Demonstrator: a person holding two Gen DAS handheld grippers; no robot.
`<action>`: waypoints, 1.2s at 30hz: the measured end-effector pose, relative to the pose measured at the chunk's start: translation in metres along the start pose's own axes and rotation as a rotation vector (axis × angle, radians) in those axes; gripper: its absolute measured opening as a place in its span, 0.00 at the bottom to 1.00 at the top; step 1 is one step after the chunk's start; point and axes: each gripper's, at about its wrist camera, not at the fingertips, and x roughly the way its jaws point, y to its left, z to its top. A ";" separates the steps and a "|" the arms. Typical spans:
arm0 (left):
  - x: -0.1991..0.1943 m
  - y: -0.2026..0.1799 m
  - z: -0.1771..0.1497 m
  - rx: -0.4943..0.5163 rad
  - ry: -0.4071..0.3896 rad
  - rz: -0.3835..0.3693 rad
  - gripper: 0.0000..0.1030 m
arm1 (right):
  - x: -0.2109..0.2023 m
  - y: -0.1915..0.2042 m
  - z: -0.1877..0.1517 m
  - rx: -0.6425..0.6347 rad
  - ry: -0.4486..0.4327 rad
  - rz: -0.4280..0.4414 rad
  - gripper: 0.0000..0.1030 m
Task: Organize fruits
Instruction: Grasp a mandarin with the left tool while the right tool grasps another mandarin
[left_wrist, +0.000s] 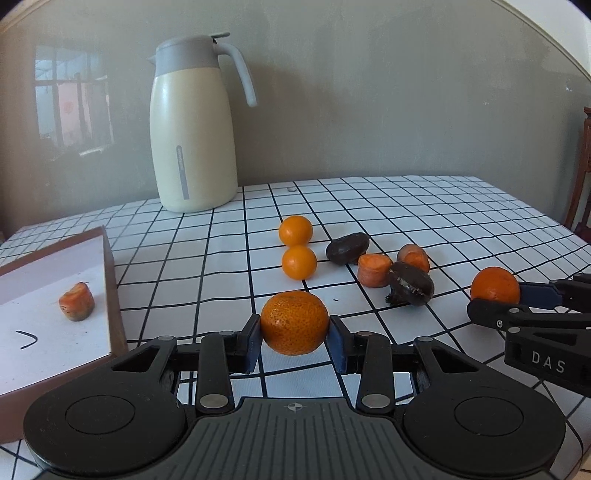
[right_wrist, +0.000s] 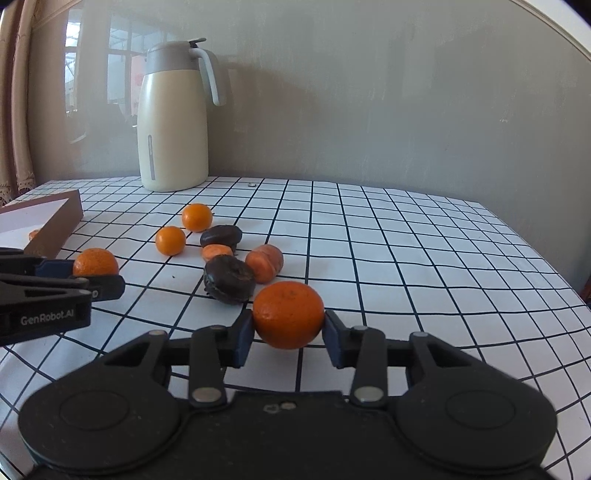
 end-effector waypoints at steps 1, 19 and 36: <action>-0.004 0.000 -0.001 0.003 -0.005 0.001 0.37 | -0.002 0.001 0.000 0.000 -0.004 0.001 0.30; -0.075 0.030 -0.010 -0.005 -0.081 0.065 0.37 | -0.051 0.040 0.020 -0.038 -0.100 0.081 0.30; -0.130 0.073 -0.033 -0.081 -0.137 0.138 0.37 | -0.075 0.084 0.027 -0.097 -0.156 0.174 0.30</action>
